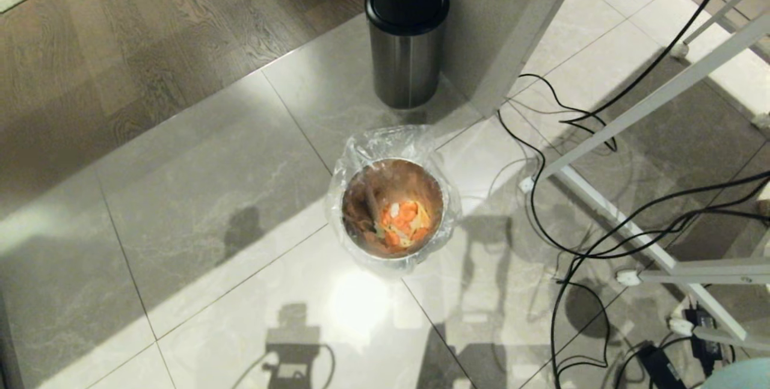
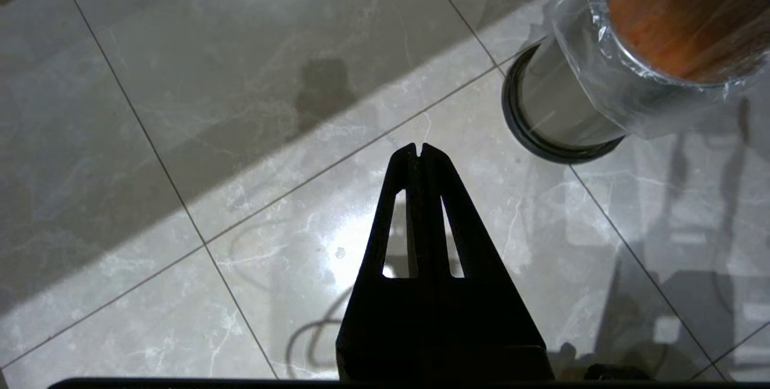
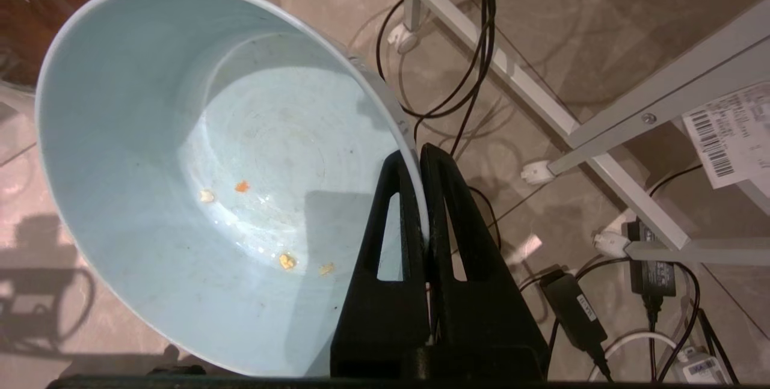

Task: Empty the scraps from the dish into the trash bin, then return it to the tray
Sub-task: Put the bowl back to the table

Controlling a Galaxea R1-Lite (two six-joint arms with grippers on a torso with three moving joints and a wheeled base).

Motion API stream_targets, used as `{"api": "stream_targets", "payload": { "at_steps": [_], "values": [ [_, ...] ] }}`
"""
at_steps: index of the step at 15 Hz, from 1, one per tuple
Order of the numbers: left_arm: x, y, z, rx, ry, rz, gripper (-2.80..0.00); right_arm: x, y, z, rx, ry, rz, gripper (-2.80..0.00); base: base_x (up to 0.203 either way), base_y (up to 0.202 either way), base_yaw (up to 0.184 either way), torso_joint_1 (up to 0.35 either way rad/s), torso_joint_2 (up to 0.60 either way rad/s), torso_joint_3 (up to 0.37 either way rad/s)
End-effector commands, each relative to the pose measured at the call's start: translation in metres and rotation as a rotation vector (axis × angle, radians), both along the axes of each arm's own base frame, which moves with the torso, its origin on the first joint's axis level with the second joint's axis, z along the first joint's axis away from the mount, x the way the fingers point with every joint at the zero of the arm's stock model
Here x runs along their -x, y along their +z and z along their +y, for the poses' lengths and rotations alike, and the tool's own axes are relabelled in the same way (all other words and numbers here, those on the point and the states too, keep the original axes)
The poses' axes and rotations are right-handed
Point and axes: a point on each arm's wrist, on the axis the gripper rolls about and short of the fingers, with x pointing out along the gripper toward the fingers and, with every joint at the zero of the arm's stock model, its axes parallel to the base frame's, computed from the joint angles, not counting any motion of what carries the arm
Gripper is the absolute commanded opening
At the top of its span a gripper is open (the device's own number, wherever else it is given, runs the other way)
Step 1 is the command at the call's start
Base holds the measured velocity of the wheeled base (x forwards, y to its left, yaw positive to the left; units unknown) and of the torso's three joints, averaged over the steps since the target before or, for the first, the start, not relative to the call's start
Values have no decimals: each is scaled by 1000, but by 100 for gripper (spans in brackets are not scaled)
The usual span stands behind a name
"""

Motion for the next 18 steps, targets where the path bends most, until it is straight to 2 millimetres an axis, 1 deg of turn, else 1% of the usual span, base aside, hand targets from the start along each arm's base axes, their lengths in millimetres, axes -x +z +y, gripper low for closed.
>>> {"api": "stream_targets", "payload": {
  "at_steps": [1,18],
  "values": [
    [0,0,0,3,-1,0,-280,0,0,0,0,0,0,-280,0,0,0,-2,5,162],
    [0,0,0,4,1,0,-280,0,0,0,0,0,0,-280,0,0,0,2,5,201]
  ]
}}
